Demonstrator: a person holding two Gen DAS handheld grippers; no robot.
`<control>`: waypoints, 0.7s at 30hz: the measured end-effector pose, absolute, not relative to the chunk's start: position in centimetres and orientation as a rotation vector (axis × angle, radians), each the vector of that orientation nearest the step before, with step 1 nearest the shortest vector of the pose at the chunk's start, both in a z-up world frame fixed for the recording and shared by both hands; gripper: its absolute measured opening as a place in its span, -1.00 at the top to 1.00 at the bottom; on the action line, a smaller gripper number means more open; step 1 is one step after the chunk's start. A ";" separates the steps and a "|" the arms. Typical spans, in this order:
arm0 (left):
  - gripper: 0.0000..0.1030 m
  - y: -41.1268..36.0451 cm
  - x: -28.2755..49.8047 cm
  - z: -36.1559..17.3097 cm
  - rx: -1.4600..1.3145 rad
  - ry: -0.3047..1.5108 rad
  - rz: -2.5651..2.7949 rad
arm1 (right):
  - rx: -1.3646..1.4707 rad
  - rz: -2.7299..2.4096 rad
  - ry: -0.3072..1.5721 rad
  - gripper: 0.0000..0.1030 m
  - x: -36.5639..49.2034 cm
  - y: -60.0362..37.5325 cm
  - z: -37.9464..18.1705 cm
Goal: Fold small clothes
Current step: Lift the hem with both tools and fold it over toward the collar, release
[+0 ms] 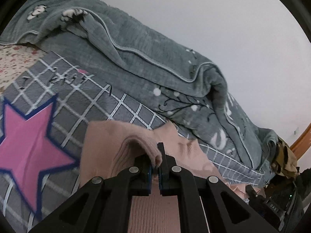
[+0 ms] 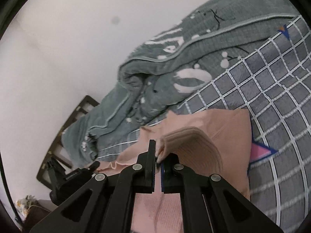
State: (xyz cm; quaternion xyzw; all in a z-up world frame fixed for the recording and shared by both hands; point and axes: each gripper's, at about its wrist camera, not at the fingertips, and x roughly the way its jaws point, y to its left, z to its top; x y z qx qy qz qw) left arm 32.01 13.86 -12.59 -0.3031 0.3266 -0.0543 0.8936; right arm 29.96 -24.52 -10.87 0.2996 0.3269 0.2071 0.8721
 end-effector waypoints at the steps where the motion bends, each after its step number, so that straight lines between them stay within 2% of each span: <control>1: 0.89 13.8 32.7 -12.8 -0.633 0.684 -0.114 | 0.621 0.418 0.691 0.92 31.0 -24.5 -11.3; 4: 0.88 13.6 35.0 -13.9 -0.657 0.708 -0.129 | 0.625 0.372 0.710 0.92 33.5 -24.7 -12.5; 5: 0.82 13.7 35.5 -14.2 -0.662 0.715 -0.123 | 0.622 0.347 0.717 0.85 34.2 -24.7 -12.9; 6: 0.58 13.8 36.0 -14.4 -0.657 0.728 -0.112 | 0.596 0.313 0.716 0.74 34.8 -24.6 -13.2; 7: 0.24 13.8 36.3 -14.5 -0.642 0.747 -0.105 | 0.567 0.283 0.713 0.50 35.0 -24.4 -13.4; 9: 0.06 14.2 36.4 -14.7 -0.622 0.744 -0.112 | 0.535 0.276 0.720 0.12 35.2 -24.2 -13.7; 15: 0.01 15.4 34.5 -15.0 -0.674 0.748 -0.107 | 0.487 0.308 0.766 0.10 33.3 -24.6 -13.1; 21: -0.20 15.3 29.3 -14.6 -0.590 0.716 -0.076 | 0.382 0.287 0.780 0.03 28.2 -27.1 -12.5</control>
